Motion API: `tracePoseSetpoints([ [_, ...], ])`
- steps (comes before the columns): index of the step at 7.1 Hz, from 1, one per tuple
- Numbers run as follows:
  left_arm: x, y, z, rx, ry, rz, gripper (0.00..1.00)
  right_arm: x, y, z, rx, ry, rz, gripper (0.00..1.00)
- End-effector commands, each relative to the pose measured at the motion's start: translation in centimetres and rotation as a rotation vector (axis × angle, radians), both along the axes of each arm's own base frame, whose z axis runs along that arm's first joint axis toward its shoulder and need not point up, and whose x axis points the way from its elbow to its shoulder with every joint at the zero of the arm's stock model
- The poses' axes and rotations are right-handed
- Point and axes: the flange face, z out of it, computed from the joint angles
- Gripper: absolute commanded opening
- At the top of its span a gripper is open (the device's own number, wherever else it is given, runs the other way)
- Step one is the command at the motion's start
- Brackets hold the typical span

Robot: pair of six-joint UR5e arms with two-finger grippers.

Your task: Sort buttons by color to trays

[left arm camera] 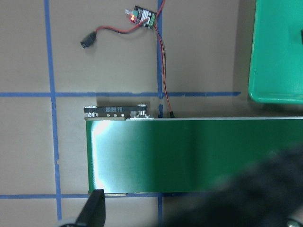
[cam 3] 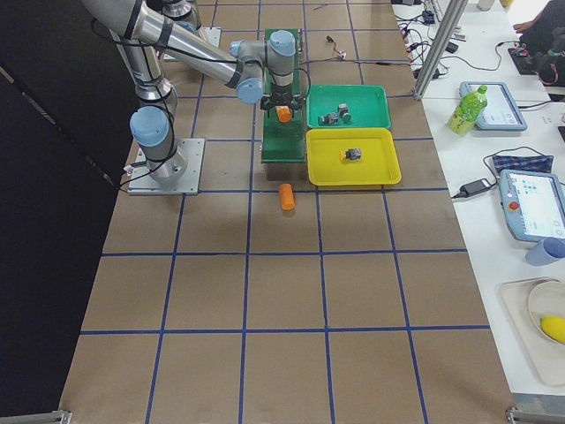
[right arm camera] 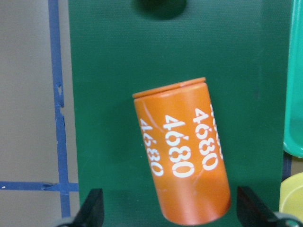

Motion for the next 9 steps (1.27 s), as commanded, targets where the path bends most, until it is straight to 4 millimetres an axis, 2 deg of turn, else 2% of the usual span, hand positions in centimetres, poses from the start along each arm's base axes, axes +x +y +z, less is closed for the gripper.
tracePoseSetpoints([
  [1,0.2,0.5,-0.6,0.005,-0.01,0.025,1.0,0.0,0.0,0.0,0.001,-0.001,-0.001,1.0],
  [3,-1.6,3.9,1.2,-0.043,0.099,-0.007,1.0,0.0,0.0,0.0,0.001,-0.001,-0.002,1.0],
  [4,-1.5,3.7,0.1,-0.013,0.093,-0.055,1.0,0.0,0.1,-0.1,0.002,0.0,-0.004,1.0],
  [5,-0.6,4.3,-4.3,0.132,0.083,0.013,1.0,0.0,0.1,-0.1,0.002,0.0,-0.004,1.0],
  [6,1.3,1.7,-3.6,-0.021,0.02,0.038,1.0,0.0,0.1,-0.1,0.002,0.0,-0.004,1.0],
  [7,1.4,1.1,-3.6,-0.041,0.016,0.035,1.0,0.0,0.1,-0.1,0.004,0.001,-0.008,1.0],
  [8,1.7,1.0,-4.7,0.012,0.018,0.033,1.0,0.0,0.0,0.0,0.001,0.001,-0.01,1.0],
  [9,1.2,0.1,-4.0,0.04,0.074,0.032,1.0,0.0,0.0,0.1,-0.001,0.001,-0.012,1.0],
])
